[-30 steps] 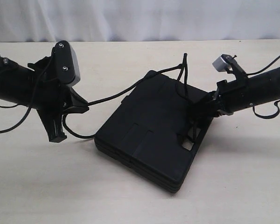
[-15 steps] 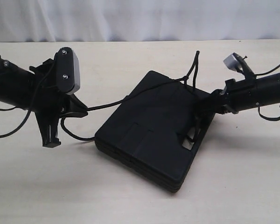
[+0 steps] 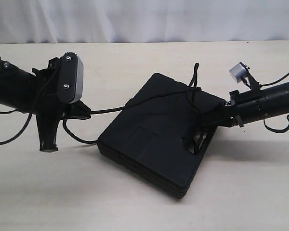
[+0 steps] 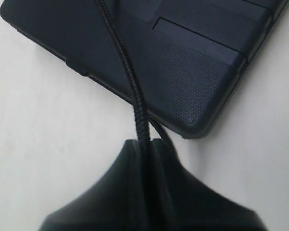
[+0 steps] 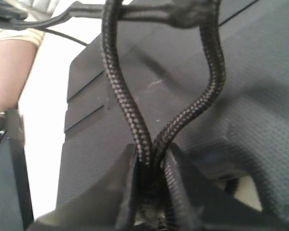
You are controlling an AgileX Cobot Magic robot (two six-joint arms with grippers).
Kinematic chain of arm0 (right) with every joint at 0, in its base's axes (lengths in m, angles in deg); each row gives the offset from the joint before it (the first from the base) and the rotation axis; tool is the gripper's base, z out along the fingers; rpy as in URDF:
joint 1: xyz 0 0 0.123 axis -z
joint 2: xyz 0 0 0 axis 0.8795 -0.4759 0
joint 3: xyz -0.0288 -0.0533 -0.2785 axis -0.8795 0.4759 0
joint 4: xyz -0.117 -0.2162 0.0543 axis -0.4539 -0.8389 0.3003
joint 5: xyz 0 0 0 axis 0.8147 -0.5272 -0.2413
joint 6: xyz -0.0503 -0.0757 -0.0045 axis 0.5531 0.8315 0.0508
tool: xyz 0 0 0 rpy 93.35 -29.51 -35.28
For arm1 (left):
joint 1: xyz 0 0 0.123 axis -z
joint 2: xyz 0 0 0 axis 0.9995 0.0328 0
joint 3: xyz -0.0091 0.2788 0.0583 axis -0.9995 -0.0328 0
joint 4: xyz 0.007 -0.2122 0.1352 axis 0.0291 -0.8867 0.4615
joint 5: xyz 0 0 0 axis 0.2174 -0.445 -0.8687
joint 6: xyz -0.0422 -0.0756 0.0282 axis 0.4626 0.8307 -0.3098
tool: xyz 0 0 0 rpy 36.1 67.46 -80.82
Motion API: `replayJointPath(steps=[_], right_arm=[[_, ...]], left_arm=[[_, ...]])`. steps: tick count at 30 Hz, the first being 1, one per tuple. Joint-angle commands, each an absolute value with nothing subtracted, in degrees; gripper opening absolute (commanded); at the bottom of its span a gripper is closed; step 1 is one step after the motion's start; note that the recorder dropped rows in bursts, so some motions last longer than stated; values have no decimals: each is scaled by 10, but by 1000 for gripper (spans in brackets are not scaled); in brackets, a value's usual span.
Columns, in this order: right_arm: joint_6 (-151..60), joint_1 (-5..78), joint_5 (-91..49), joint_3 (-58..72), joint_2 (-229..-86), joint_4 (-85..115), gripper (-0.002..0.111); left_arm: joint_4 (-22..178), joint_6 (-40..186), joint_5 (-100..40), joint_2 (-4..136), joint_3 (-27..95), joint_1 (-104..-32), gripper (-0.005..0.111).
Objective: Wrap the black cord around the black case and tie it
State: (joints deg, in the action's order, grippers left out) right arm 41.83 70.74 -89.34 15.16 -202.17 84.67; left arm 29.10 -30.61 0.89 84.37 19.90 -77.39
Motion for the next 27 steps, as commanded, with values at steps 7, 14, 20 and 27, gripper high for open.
replayJointPath(steps=[7,14,20,27], right_arm=[[429,679,-910,150,-2021,825,4],[429,628,-910,150,-2016,834,5],[426,594,-910,150,-1982,832,10],[327,583,-849,149,-1931,803,60]], left_arm=[[99,-431,36,890,198,-775,0],[37,-429,41,913,202,-775,0],[24,-429,50,926,203,-775,0],[24,-429,49,926,203,-775,0]])
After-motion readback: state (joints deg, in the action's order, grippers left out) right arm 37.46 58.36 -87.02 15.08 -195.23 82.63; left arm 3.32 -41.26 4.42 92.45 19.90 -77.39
